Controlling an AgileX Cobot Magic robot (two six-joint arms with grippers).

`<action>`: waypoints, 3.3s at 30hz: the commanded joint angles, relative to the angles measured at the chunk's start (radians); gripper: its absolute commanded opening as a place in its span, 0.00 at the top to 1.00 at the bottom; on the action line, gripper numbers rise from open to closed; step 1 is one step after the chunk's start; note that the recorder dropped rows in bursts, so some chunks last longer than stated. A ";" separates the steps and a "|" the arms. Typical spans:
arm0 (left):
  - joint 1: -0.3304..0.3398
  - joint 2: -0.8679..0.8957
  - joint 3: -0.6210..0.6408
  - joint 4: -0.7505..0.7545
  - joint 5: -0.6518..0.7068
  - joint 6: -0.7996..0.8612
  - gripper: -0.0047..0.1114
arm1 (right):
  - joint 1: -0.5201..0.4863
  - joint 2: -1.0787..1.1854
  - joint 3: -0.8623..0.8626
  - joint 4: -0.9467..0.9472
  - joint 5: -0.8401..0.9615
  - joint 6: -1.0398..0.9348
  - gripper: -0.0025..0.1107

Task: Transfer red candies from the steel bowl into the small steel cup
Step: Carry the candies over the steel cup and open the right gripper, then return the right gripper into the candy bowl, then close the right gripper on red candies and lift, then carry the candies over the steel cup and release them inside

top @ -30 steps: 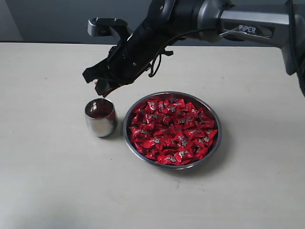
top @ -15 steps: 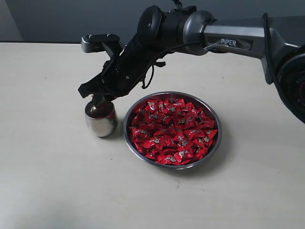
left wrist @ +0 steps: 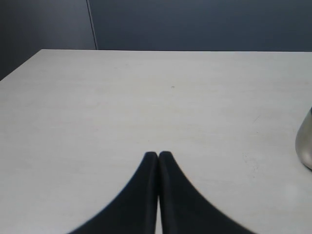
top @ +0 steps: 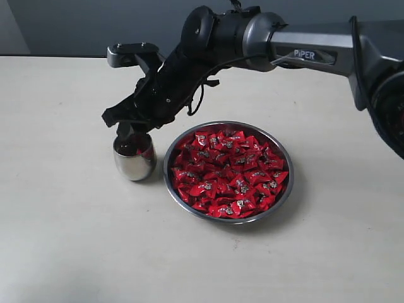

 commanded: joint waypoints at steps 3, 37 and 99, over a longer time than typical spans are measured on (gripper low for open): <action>-0.010 -0.005 0.005 0.002 -0.008 -0.001 0.96 | -0.004 -0.091 -0.005 -0.215 0.003 0.055 0.73; -0.010 -0.005 0.005 0.002 -0.008 -0.001 0.96 | -0.204 -0.013 0.128 -0.458 0.146 0.202 0.55; -0.010 -0.005 0.005 0.002 -0.008 -0.001 0.96 | -0.204 -0.158 0.127 -0.289 0.105 0.173 0.99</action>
